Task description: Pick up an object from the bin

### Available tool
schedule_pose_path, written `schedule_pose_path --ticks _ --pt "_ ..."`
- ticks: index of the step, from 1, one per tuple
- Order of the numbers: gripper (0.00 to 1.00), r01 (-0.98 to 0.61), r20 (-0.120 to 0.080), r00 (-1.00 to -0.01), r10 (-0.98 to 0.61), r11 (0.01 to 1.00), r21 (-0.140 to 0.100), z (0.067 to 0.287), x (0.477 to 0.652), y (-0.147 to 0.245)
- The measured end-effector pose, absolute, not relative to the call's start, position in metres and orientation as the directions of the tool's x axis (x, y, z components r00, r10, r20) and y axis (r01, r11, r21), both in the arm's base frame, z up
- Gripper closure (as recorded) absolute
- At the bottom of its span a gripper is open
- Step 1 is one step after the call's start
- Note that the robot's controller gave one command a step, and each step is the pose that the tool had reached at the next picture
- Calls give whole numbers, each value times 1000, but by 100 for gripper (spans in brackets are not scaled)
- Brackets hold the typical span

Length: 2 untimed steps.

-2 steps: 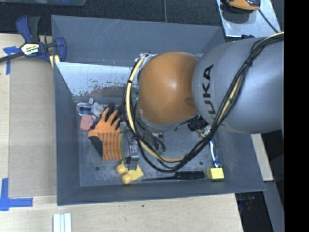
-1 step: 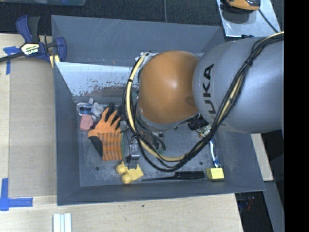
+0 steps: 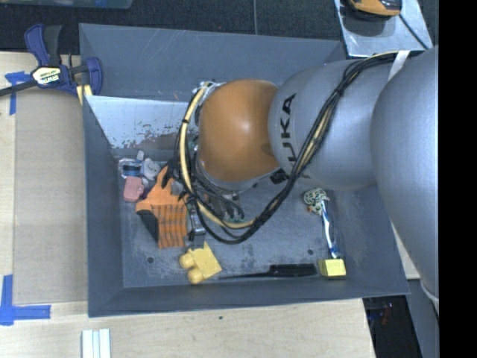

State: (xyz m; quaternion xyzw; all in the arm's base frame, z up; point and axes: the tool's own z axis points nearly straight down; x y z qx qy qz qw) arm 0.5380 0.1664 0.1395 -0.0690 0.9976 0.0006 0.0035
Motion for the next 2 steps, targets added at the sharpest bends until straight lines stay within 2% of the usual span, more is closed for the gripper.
schedule_pose_path --ticks 1,2 --pt "0 -298 -4 -955 -298 955 0 149 488 119" --pt "0 -30 -14 -999 -30 1000 5 130 552 198"
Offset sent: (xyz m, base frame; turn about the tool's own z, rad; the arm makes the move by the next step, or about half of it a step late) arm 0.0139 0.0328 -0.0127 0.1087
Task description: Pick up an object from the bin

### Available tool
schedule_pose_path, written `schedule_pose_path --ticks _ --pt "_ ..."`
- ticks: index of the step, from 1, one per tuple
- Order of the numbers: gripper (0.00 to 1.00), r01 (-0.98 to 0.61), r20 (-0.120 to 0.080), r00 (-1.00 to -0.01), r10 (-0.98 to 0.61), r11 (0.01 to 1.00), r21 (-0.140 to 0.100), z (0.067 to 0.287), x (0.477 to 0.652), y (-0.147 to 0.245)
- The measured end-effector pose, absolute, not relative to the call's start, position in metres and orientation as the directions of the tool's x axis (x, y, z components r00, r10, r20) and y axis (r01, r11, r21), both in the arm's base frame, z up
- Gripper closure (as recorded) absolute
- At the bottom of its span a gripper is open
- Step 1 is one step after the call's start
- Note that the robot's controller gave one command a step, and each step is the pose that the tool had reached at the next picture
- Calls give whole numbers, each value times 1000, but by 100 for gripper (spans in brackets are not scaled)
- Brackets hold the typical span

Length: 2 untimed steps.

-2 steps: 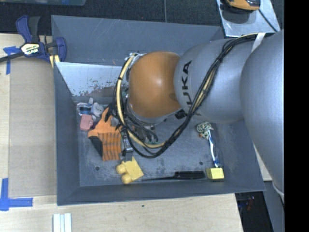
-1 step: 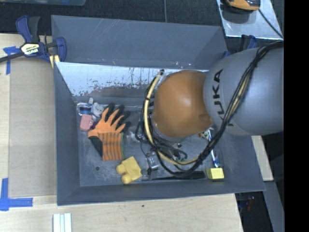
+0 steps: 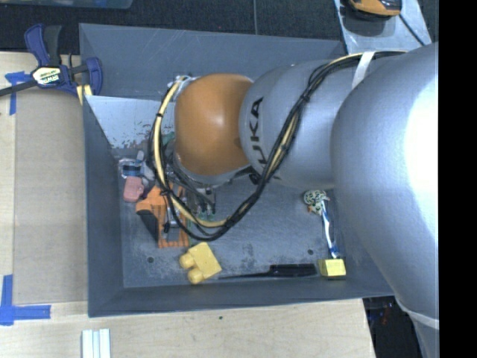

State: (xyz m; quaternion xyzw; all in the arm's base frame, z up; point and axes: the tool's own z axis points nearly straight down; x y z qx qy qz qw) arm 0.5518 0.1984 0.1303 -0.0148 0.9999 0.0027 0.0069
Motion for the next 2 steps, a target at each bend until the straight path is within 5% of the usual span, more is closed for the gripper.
schedule_pose_path --ticks 1,2 --pt "0 -359 -11 -933 -359 933 -1 81 500 150" --pt "100 -391 -37 -920 -391 920 0 74 614 167"
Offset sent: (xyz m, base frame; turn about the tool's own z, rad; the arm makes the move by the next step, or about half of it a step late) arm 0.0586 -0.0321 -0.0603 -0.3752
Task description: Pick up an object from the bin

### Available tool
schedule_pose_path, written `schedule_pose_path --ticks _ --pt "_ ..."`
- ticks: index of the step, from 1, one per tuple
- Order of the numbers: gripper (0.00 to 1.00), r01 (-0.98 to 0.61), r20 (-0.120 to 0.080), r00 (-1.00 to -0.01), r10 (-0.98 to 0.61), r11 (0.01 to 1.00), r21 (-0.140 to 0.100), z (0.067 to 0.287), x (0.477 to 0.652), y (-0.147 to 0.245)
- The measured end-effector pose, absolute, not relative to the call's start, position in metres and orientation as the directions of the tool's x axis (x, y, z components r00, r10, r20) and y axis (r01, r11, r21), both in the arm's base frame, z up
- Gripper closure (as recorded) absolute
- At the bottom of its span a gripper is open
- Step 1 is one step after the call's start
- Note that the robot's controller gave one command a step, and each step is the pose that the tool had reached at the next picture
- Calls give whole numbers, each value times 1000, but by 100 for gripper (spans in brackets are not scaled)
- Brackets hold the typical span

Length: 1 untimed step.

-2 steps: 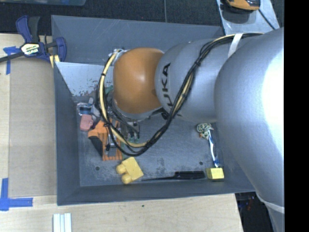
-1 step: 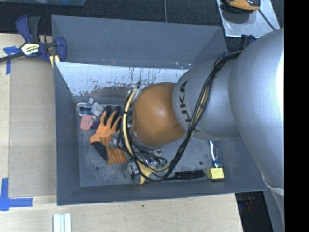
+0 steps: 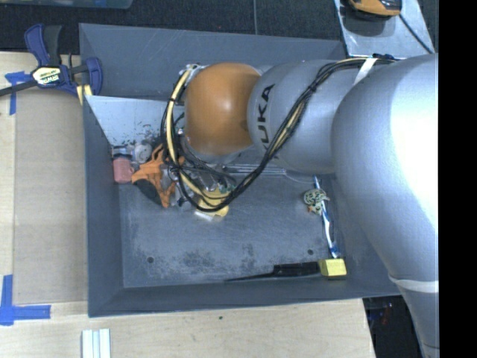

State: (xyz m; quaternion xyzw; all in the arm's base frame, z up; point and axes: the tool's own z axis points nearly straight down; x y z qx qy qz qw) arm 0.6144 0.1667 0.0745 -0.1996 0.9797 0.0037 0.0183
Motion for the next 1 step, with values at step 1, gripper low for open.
schedule_pose_path --ticks 1 --pt "100 -391 -37 -920 -391 920 0 76 614 167"
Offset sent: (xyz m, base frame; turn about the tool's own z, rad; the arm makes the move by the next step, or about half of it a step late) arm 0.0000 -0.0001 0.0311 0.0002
